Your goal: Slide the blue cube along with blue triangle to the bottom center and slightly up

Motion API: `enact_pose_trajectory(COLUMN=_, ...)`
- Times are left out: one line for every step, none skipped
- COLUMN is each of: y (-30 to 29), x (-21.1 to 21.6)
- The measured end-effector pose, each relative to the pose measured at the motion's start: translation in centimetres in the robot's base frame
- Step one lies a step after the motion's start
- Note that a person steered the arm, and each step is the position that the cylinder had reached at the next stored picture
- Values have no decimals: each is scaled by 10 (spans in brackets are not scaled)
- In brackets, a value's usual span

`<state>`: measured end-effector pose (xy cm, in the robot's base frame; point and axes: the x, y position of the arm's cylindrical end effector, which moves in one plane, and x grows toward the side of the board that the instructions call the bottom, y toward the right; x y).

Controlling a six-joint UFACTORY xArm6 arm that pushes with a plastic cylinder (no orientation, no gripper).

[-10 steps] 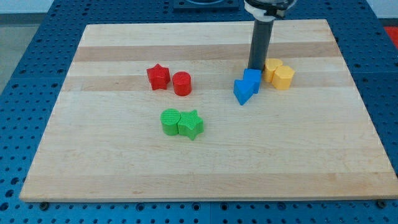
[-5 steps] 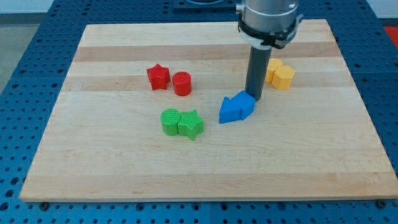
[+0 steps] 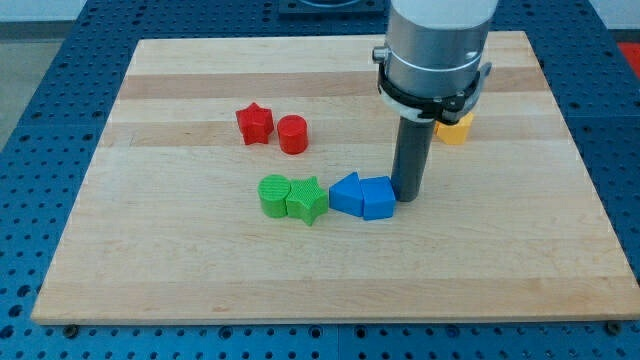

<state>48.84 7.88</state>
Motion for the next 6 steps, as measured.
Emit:
enact_pose_trajectory(y=5, x=9)
enact_pose_trajectory(y=10, x=37)
enact_pose_trajectory(y=-2, x=60)
enact_pose_trajectory(y=-31, x=57)
enact_pose_trajectory(y=-40, x=54)
enact_pose_trajectory(y=-27, x=51)
